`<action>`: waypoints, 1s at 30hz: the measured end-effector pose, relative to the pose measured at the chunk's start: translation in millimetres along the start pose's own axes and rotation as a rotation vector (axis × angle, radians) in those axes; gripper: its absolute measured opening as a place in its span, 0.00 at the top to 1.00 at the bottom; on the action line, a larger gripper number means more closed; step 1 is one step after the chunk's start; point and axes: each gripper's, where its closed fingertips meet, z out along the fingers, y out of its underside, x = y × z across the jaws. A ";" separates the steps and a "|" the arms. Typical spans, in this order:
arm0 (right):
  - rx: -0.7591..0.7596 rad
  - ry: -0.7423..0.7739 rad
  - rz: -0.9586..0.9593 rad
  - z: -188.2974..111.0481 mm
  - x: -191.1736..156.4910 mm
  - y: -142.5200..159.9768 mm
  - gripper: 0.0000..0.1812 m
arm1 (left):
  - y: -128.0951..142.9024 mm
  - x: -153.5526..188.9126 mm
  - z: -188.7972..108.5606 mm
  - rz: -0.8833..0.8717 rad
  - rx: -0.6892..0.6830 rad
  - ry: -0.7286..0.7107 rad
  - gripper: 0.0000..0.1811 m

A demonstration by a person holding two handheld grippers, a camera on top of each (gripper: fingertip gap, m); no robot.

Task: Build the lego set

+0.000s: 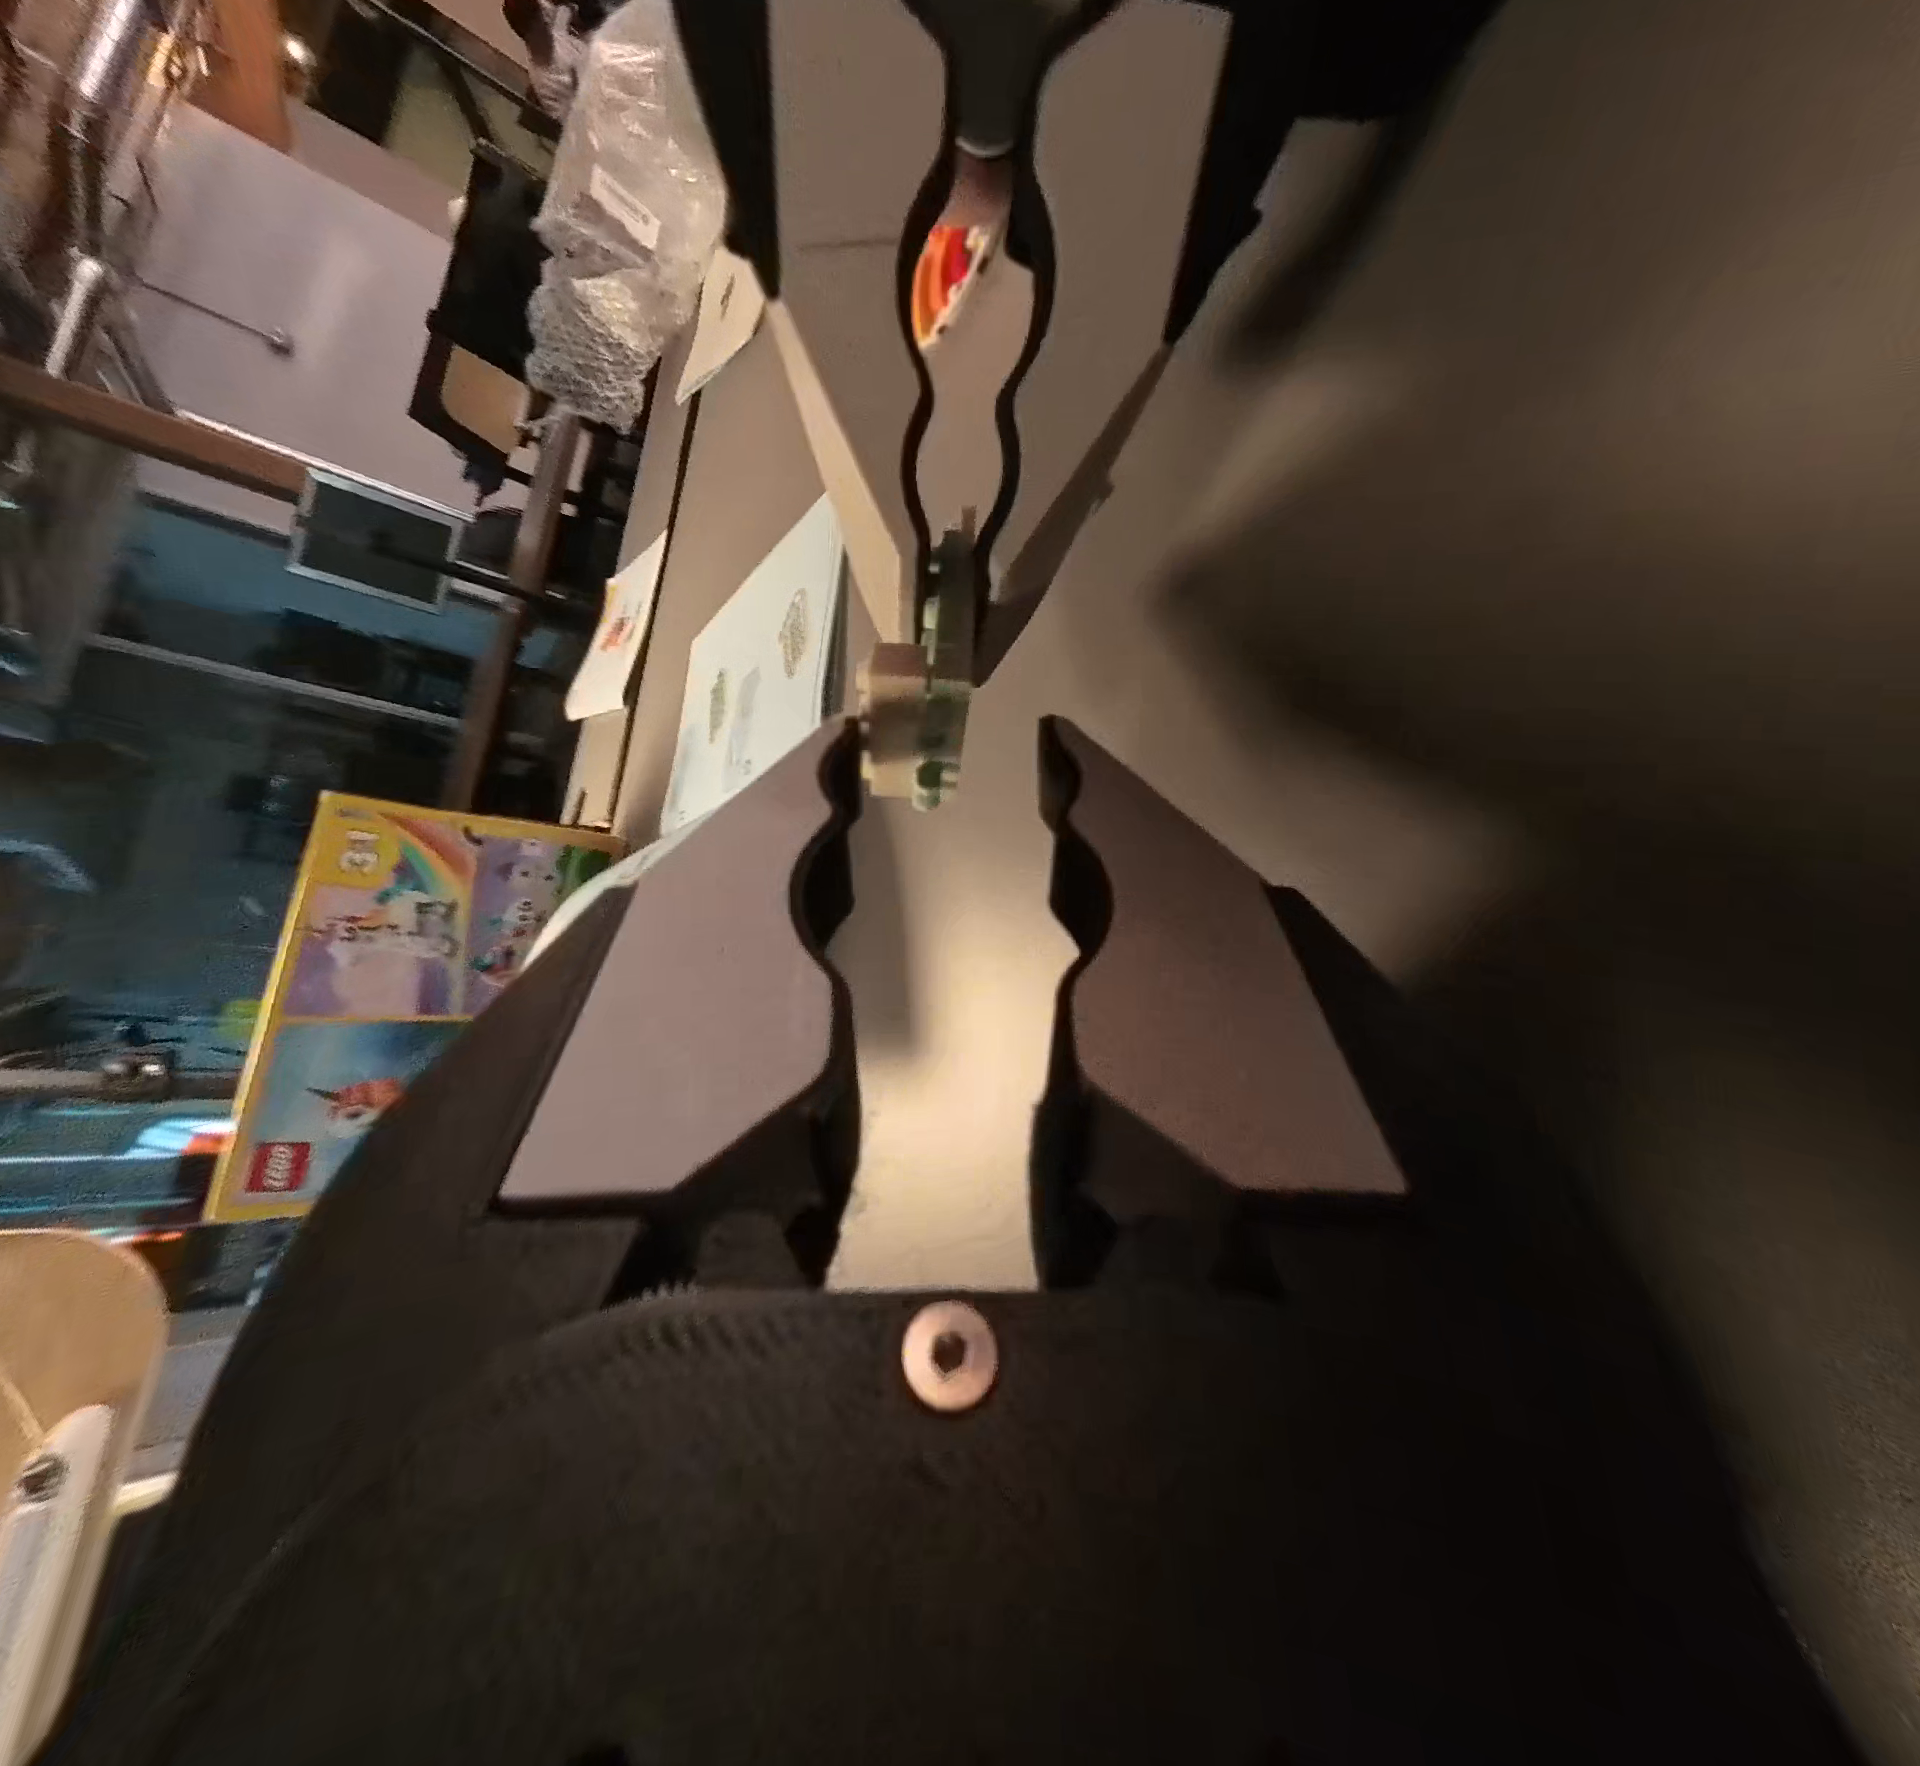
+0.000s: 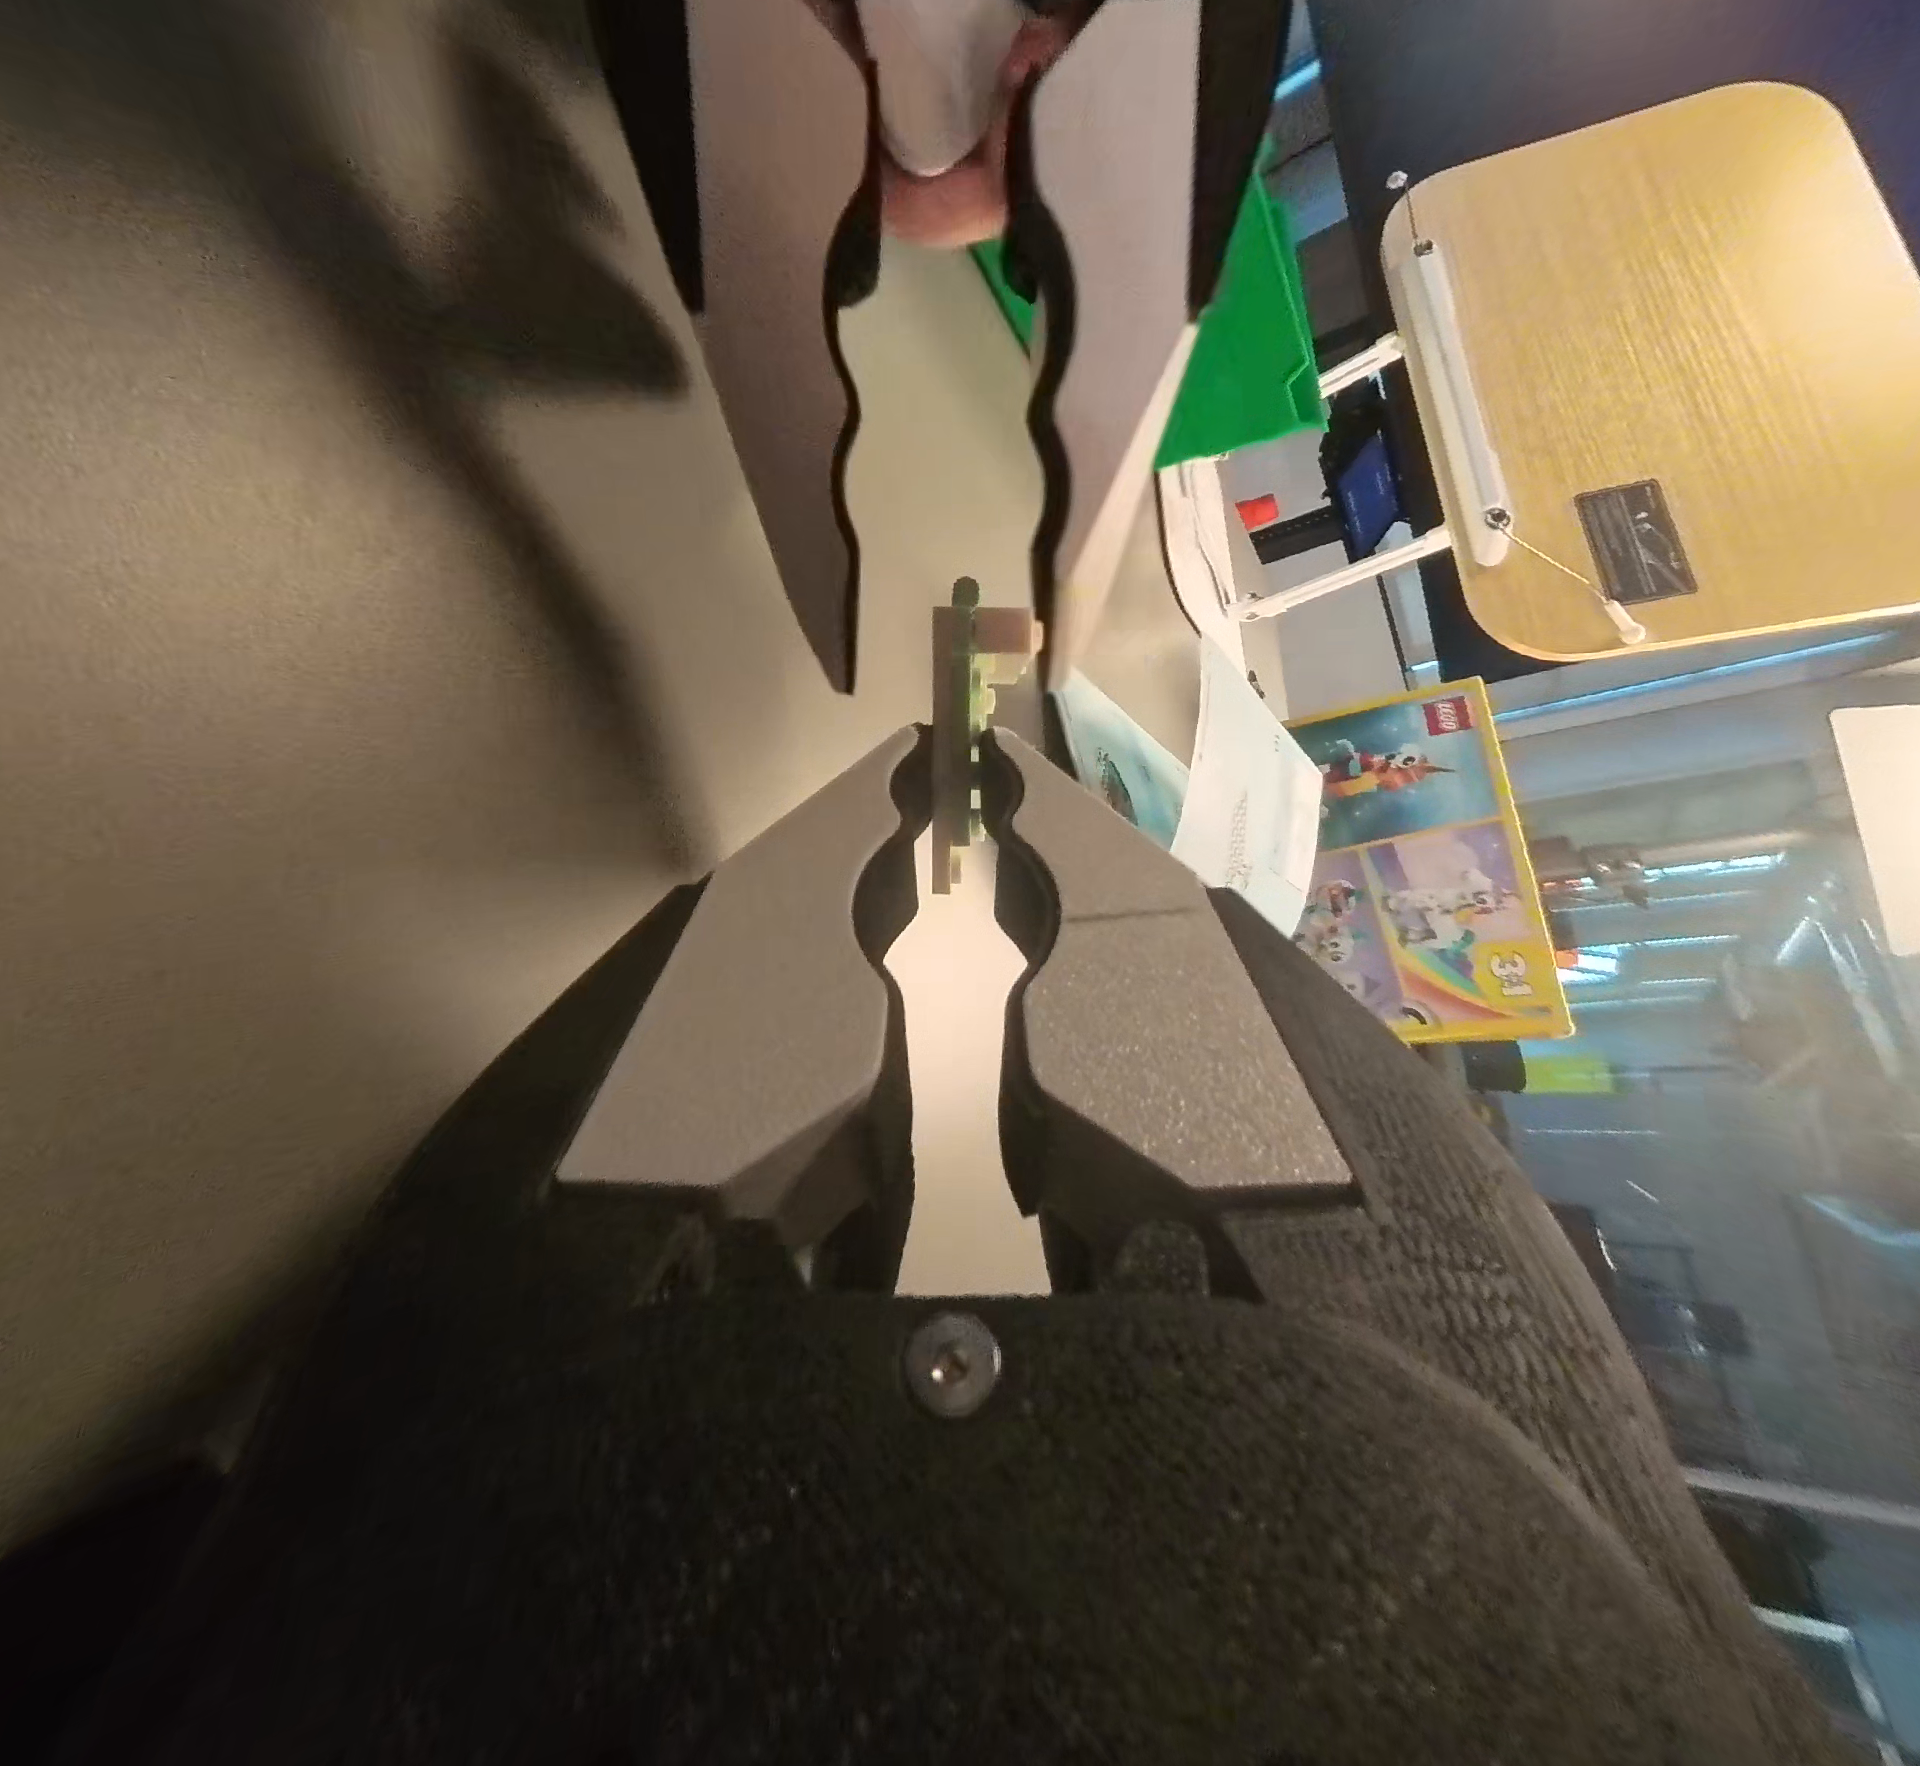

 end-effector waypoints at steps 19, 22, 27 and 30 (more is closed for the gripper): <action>-0.063 -0.436 0.735 -45.0 -17.2 57.9 0.82 | 8.1 -2.9 2.2 0.166 -0.022 -0.105 0.90; -0.086 -0.513 0.725 -44.0 -28.1 61.0 0.85 | 4.5 -1.3 1.5 0.160 0.004 -0.095 0.90; -0.116 -0.621 0.779 -41.4 -30.9 60.3 0.97 | 3.4 -6.7 -1.6 0.174 0.009 -0.131 0.90; -0.073 -0.629 0.830 -36.5 -14.5 45.5 0.97 | 4.1 -12.3 -3.0 0.191 -0.002 -0.168 0.90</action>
